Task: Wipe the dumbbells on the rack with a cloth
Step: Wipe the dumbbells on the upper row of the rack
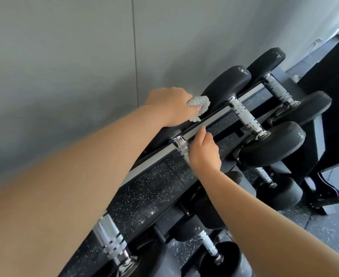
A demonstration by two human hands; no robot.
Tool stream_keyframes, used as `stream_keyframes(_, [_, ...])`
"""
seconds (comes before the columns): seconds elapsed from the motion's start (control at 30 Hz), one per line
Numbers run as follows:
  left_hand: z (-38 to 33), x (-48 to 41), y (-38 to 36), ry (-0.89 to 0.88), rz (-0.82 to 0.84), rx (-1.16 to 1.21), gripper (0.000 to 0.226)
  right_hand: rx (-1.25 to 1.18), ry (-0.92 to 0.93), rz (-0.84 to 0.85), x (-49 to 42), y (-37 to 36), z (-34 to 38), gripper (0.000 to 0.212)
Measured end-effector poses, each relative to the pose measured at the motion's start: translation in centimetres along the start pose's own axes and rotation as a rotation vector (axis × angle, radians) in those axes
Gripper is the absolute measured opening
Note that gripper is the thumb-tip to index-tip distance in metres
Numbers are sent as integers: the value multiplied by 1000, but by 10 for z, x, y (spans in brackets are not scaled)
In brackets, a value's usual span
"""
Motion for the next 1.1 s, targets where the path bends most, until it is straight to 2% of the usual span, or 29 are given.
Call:
stream_keyframes(0.07, [9,14,-9,-80,-95,92,32,3,-4,-11,1,0,0,59])
stream_keyframes(0.13, [21,31,-21,-198,-251,213,45,19,-1,-13,0,0,1,57])
stream_keyframes(0.2, [33,45,-32,-306,-400,324,48,42,9,-5,1,0,2,57])
stream_keyframes(0.27, [40,48,-37,-314,-434,352,46,38,10,4,0,-2,1,57])
stream_keyframes(0.4, [32,36,-21,-142,-252,412,51,52,4,23,-1,0,0,58])
stream_keyframes(0.53, [12,6,-2,101,-53,243,34,94,28,23,2,1,2,56])
stream_keyframes(0.67, [2,-24,3,162,172,242,37,111,34,3,3,2,3,55])
stream_keyframes(0.8, [-6,-41,4,172,372,211,27,123,26,-9,1,1,3,53])
stream_keyframes(0.97, [-7,-49,0,156,388,123,25,131,40,-24,2,1,4,54])
stream_keyframes(1.1, [-5,-35,3,100,270,57,29,117,38,-51,6,0,5,52])
Point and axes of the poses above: each hand's wrist, its own x-axis away from the middle knuckle, its own y-axis out of the back of the hand, z = x × y, the point moved 1 cm from there along -x, towards the middle knuckle, and after that the axes turned 3 degrees about y, right-handed, at the moved point
